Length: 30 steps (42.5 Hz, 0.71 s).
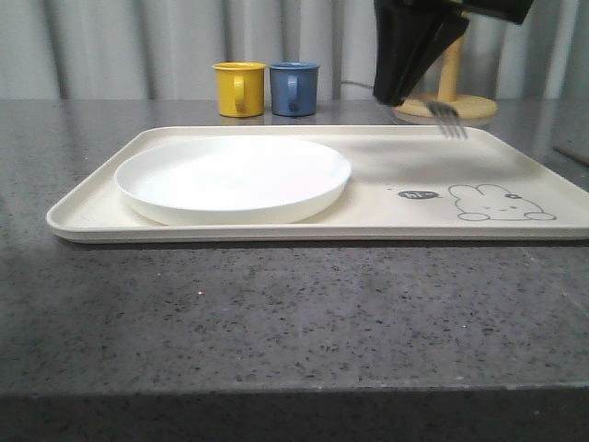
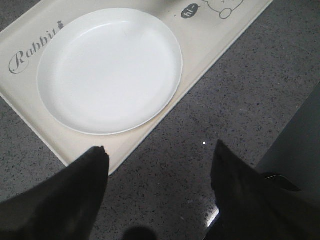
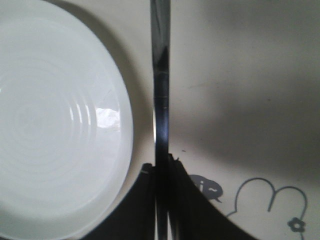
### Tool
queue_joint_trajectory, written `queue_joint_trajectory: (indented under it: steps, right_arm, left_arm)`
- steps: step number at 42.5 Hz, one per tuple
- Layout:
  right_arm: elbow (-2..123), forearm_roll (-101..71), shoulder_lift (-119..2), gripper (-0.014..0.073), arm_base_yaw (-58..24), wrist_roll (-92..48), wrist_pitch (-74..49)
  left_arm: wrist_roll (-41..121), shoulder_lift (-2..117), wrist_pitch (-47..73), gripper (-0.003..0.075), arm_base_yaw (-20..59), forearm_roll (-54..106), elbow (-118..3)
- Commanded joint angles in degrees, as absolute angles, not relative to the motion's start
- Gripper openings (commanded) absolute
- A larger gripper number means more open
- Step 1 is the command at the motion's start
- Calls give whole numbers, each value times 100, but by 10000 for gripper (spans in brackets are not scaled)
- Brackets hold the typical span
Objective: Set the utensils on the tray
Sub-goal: 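Carry the fork with the right gripper and lay it beside the plate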
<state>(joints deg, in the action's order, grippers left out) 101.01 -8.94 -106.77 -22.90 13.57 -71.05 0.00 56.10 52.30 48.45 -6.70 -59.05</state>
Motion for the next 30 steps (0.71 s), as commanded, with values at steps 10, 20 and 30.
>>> queue_joint_trajectory:
  steps: [10, 20, 30]
  right_arm:
    - [10305, -472, -10937, -46, -2334, 2345, -6887]
    - [10305, -346, -10969, 134, -2334, 2513, -6853]
    - [10305, -359, -10944, 387, -2334, 2725, -6846]
  left_arm:
    - [-53, 5541, 4901, 442, 4879, -678, -6055]
    - [-53, 5541, 4901, 442, 4879, -678, -6055]
    - [-53, 5541, 4901, 442, 4879, -678, -6055]
